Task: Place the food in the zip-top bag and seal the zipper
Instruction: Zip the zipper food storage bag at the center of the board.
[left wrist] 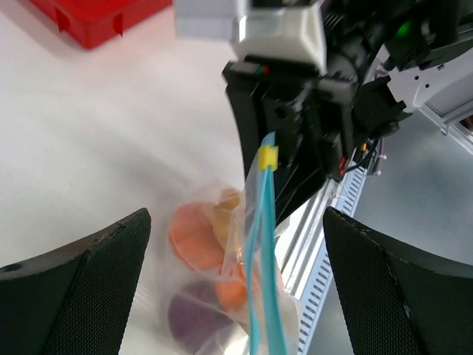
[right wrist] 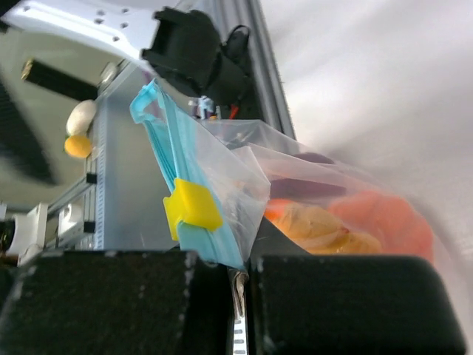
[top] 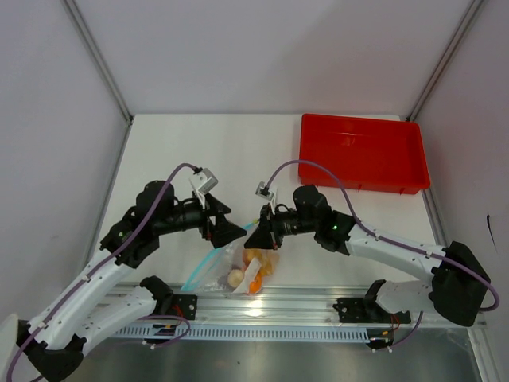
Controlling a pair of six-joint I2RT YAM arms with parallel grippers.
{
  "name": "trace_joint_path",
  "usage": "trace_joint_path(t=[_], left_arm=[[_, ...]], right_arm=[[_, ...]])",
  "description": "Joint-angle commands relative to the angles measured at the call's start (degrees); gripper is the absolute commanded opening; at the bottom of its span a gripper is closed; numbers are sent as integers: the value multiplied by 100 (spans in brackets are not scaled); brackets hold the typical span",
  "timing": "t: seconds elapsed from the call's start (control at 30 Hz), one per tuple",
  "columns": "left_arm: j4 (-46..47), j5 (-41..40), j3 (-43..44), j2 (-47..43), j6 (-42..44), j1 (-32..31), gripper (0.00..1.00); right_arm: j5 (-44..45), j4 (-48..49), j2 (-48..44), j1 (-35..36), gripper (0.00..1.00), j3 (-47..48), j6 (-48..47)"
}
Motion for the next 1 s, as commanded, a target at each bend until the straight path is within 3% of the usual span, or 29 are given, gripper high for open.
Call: trace_joint_path(t=[0.0,0.23,0.37,0.47,0.6,0.7,0.97], left_arm=[[599,-540,249,-99,325,-244,99],[582,-1250,425,339,817,-1016,100],[968,-1578,250,375,836,-1097,96],[1039,-1561,267,577,888,-1097,87],[881,-1455,469,885,941,-1106,65],[820,-1420,461,955,967,-1106,55],[934,-1200,250,657,853,-1106,55]], right_arm=[[1031,-45,-275,123,0,-32,385],[1621,-741,-468,413,0,179,587],[1762,-847,-564,562,0,170,658],[1815,-838,-652,659,0,170,641],[1877,-996,-775,694,0,126,623],[1920,-961,-855,694,0,74,649],[1877,-935,-873,695,0,-32,649]])
